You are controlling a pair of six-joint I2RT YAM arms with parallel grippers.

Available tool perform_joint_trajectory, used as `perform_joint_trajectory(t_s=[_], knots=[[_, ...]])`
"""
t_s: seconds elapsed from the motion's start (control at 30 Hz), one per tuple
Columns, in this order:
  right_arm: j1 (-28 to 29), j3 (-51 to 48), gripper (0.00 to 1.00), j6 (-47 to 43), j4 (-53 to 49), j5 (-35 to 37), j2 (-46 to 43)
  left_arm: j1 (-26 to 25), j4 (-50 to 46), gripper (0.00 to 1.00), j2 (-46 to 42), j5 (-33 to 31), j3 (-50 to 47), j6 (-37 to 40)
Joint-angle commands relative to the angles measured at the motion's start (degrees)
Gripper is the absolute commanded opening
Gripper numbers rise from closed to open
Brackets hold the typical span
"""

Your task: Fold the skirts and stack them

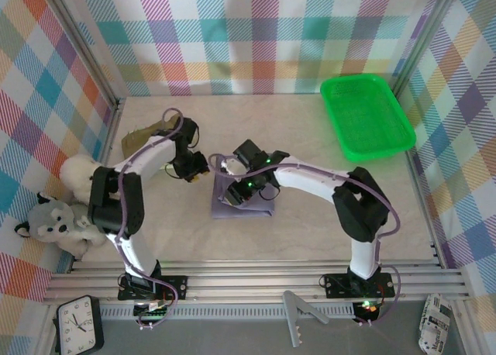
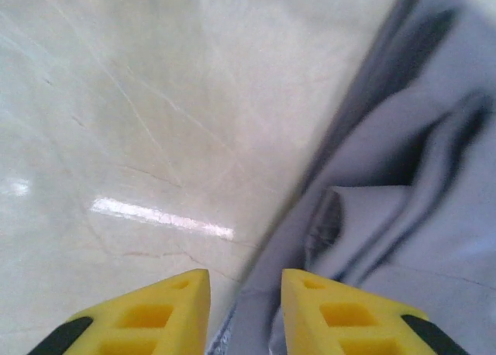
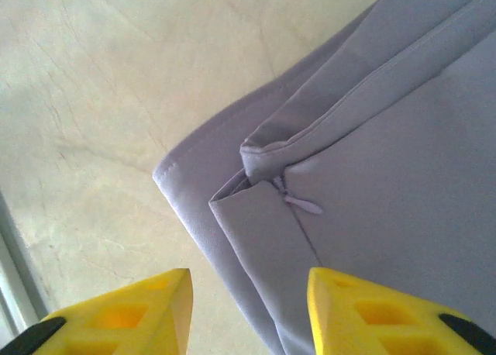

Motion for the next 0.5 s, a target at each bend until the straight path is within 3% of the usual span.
perform_joint_trajectory(t_s=[0.0,0.1,0.23,0.47], knots=[[-5.2,-0.8,0.31,5.5,2.0,5.4,-4.1,-0.9,-2.0,0.32,-4.2,0.7,1.4,-0.3],[-10.4,2.2,0.15,8.5,0.6,4.9,-0.5,-4.2,3.4,0.33,-3.2,8.3,0.6,-3.3],[-14.1,10.8,0.0,4.6,-5.6,6.6,7.5,-10.2,10.8,0.32,0.6,15.5,0.3,-8.8],[-16.6,24.9,0.0,1.3,-16.8,9.3,20.0,-13.8,15.0,0.32,4.7,14.9,-3.1,-12.1]])
